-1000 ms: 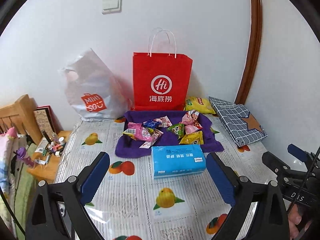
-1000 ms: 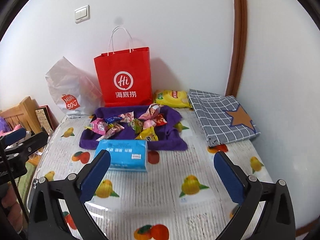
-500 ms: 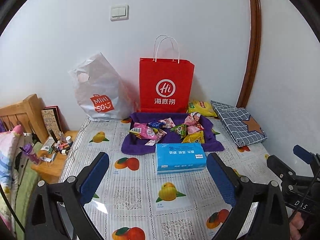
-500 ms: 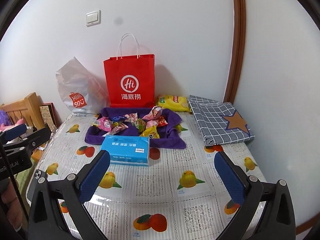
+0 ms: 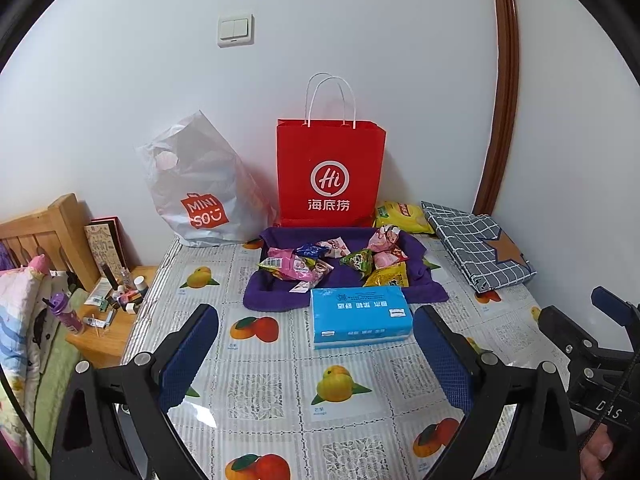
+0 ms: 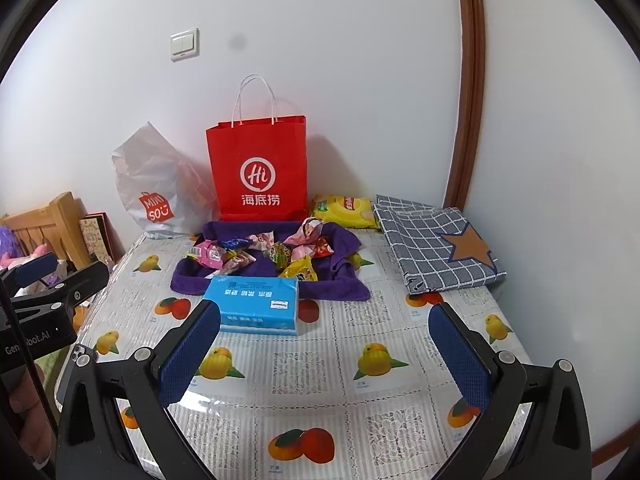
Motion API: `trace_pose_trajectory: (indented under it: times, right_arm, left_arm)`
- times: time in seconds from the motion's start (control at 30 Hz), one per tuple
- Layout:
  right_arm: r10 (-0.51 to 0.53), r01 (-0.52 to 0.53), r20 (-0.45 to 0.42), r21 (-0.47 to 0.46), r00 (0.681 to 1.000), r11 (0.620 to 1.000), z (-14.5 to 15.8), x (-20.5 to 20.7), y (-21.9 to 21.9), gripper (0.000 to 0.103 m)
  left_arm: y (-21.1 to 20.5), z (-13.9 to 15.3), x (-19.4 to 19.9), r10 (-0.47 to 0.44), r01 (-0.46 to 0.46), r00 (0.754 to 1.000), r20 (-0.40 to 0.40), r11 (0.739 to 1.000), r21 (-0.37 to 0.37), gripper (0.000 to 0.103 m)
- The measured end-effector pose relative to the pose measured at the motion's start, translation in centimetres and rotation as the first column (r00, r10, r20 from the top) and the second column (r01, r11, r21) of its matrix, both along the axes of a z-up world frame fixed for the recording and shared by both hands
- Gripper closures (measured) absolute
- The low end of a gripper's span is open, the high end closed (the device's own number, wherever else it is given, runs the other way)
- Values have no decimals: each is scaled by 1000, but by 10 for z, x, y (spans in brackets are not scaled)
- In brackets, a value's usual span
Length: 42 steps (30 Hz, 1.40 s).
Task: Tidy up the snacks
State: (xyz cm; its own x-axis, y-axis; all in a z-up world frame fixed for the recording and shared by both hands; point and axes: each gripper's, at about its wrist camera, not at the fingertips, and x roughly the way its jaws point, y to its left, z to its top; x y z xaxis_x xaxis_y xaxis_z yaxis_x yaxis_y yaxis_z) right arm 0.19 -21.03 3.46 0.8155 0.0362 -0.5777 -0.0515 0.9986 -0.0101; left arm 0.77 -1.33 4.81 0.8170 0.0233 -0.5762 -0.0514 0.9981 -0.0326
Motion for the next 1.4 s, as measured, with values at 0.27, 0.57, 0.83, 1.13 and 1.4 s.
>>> trace_pose_trajectory:
  times: [0.27,0.57,0.83,1.13,1.4]
  right_arm:
    - [-1,1,7,-1,1000,1000,0,-1,-1,0]
    - [-1,1,12,-1,1000,1000,2,-4,0,0]
    - [0,0,12,-2,1000,1000,2,-5,1,0]
    - [2,-2,12,2,1000,1000,2,-5,2,0]
    - [5,-5,15,2,1000,1000,2,-6,2,0]
  left_arm:
    - [-3,1,-2,-10,10,1000,0,1000,1,5]
    - [-1,0,-3,-4,4,1000,-2,1000,-8,5]
    - [0,-1,-3,-2,2,1000,-3,1000,-9,5]
    - [0,0,-4,-3,3,1000,-2,1000,-9,5]
    - [0,0,-4,-3,3,1000,-1,1000,-8,5]
